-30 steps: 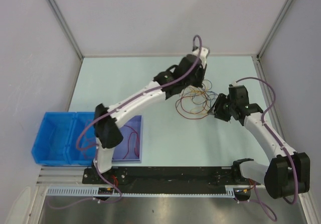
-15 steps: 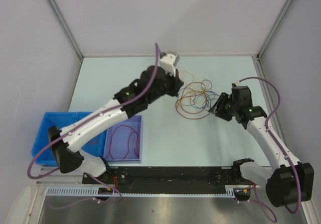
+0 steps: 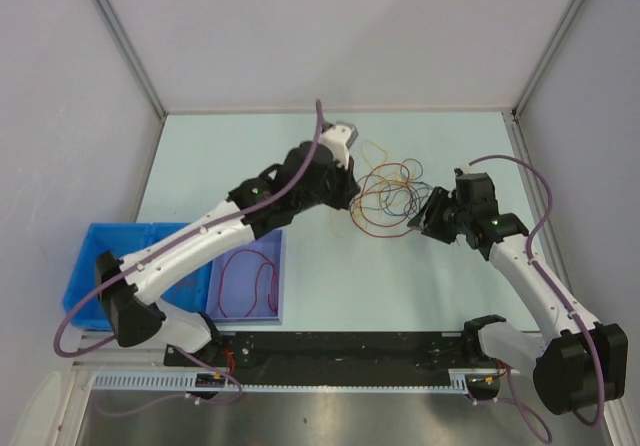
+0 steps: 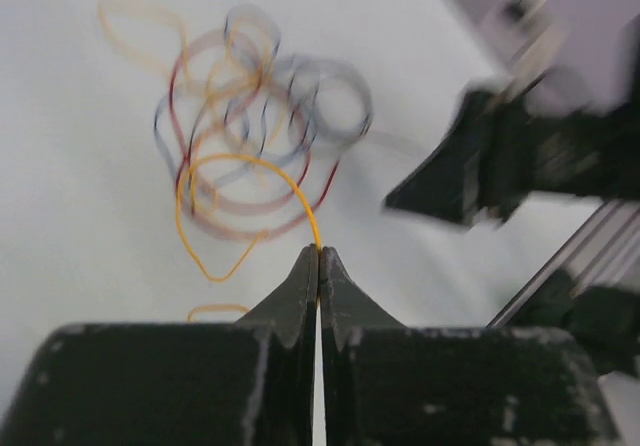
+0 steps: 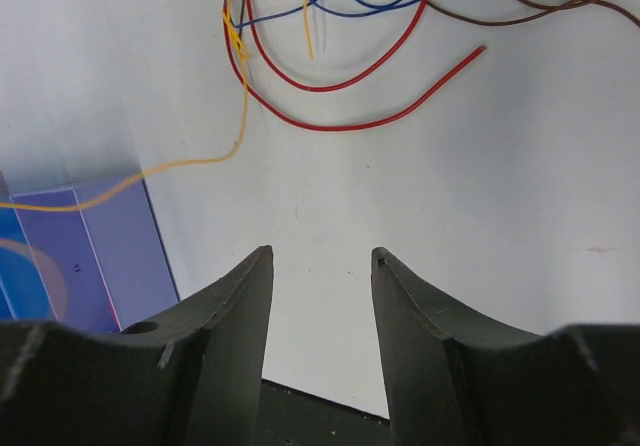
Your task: Untangle the cables
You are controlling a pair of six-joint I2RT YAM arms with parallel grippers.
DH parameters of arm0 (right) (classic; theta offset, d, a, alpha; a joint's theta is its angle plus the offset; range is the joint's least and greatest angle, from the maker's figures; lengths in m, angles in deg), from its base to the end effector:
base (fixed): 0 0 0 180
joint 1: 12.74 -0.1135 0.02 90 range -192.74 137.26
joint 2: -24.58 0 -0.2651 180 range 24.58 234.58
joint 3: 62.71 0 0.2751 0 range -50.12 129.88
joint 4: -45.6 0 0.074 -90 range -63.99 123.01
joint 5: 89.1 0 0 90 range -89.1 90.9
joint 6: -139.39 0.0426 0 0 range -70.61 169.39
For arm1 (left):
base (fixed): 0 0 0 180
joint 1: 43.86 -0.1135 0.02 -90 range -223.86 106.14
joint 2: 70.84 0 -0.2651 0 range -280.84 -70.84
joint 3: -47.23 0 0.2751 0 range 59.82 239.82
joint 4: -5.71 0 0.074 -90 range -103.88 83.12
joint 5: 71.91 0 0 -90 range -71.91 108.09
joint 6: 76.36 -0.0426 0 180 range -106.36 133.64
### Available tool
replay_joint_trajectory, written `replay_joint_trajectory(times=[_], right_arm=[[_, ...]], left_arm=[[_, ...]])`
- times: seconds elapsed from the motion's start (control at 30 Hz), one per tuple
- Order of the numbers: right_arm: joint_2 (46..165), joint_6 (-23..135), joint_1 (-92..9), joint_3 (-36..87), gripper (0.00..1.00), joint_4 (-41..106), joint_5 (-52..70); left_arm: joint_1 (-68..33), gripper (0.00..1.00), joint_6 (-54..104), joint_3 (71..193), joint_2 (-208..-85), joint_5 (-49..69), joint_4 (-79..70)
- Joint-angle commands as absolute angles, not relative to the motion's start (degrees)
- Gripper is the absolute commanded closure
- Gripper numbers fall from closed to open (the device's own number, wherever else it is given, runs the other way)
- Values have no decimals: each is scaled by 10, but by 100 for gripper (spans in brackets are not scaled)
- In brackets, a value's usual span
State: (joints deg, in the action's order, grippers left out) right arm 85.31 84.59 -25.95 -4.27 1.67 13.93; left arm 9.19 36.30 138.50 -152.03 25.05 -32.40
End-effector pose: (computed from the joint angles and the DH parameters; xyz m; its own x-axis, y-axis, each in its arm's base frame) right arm 0.2365 0.0654 0.2504 -0.7902 0.3914 -0.4715 0.0991 0.8410 0.5318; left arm 0.2163 -0.2789 0.3690 -0.5415 0.0837 -0.8365 0.5639 0.7742 -0.2875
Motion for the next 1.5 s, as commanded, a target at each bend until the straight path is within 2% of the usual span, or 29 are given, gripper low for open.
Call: replay_joint_trajectory(times=[0.0, 0.13, 0.17, 0.27, 0.33, 0.57, 0.93, 1.13, 1.23, 1.47], right_arm=[[840, 865, -277, -42, 51, 39, 141], [834, 876, -286, -41, 50, 42, 136], [831, 878, -291, -42, 49, 39, 131], [821, 878, -294, -41, 47, 29, 118], [813, 878, -294, -41, 46, 25, 115], [805, 874, -287, -41, 45, 22, 110], [797, 860, -311, -41, 44, 98, 222], [758, 846, -318, -42, 44, 85, 194], [751, 836, -308, -42, 44, 65, 188], [699, 816, -273, -42, 44, 22, 146]], left_arm=[[90, 100, 304, 1616, -1503, 240, -347], [90, 100, 269, 1813, -1547, 192, -374], [90, 100, 267, 1904, -1574, 187, -384], [90, 100, 259, 2002, -1594, 153, -394], [90, 100, 259, 1977, -1575, 139, -352], [90, 100, 258, 1775, -1483, 155, -291], [91, 100, 277, 1647, -1448, 172, -266], [90, 100, 315, 1570, -1433, 173, -235], [90, 100, 329, 1500, -1410, 134, -197], [91, 100, 382, 1250, -1324, -9, -85]])
